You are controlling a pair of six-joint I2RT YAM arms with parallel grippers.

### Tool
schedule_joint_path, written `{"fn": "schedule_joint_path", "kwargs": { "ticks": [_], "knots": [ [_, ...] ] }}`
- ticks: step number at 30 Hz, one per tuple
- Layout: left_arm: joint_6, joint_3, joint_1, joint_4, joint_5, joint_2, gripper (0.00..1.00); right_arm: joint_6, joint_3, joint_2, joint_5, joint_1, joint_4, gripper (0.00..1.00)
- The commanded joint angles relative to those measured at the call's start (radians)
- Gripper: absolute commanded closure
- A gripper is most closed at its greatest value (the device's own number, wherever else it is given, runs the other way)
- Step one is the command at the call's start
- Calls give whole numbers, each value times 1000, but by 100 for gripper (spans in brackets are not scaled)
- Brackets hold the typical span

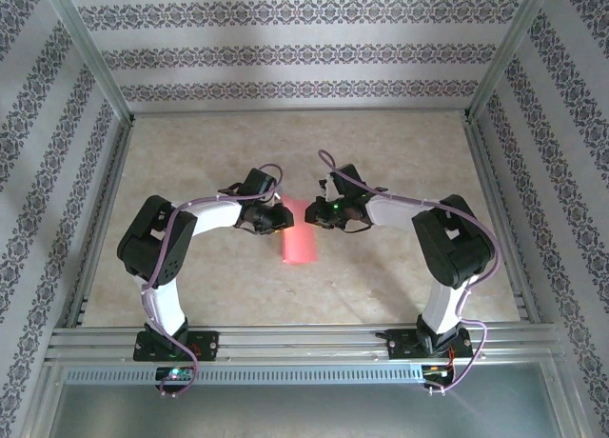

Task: Fold a paper plane with a square sheet of paper (pick it up from the middle)
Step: First fold the square sheet of paper in half at the center of the table, then hold the square sheet of paper at the center of the table.

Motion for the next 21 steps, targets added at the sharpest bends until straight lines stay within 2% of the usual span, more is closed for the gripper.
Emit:
{"fn": "schedule_joint_path", "kwargs": {
  "ticks": [1,14,19,21],
  "knots": [
    [60,37,10,-58,-20,18,76,-38,40,37,48,18,-85,86],
    [205,112,11,-157,33,80,76,-33,55,89,92,36,-132,87],
    [209,130,10,-181,18,65,74,-17,58,112,116,49,-150,86],
    [195,136,11,-197,-10,47,70,-3,57,120,133,54,-161,86]
  ]
}}
